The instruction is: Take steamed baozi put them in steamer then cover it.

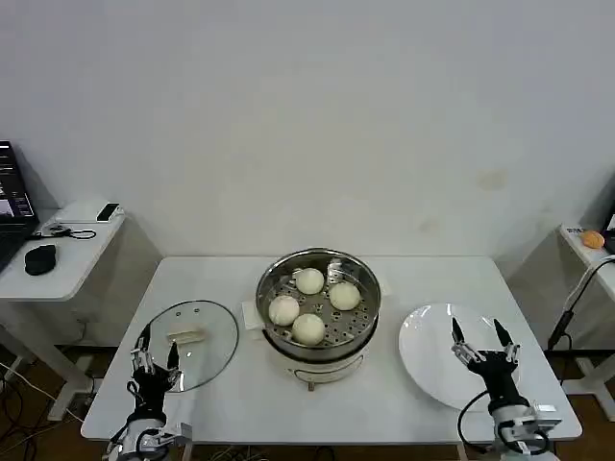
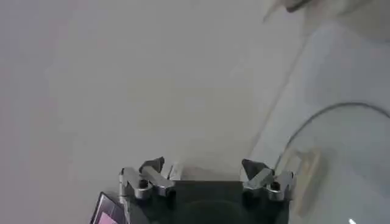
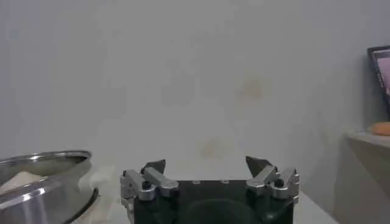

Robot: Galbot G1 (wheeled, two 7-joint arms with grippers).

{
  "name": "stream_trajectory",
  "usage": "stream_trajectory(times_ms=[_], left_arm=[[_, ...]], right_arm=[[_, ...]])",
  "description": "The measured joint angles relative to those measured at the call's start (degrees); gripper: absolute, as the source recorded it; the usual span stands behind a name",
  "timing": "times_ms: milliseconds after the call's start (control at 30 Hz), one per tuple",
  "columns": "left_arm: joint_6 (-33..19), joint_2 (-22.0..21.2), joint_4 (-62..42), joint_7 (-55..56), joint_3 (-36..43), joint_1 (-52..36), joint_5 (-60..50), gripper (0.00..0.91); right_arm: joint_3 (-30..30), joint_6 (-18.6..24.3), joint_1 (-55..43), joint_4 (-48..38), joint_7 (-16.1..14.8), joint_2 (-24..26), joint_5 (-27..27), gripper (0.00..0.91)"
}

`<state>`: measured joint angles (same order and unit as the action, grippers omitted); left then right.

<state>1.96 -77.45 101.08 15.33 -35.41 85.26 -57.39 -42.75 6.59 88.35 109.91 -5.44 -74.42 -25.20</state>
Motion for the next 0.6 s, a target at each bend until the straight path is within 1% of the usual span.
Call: stream_trajectory(times_ms=[233,600], left_arm=[[-2.1,1.1,-4.7,0.3,0.4,-2.5,-3.8,0.907],[-3.2,1.8,-11.5,0.5,0.7,-7.4,-8.7,0.907]], right_arm=[[-0.4,0.8,0.1,-0.5,0.2,-0.4,1.0,0.907],[-0.6,1.3,0.2,-1.0,0.3,-1.5,2.4,0.907]])
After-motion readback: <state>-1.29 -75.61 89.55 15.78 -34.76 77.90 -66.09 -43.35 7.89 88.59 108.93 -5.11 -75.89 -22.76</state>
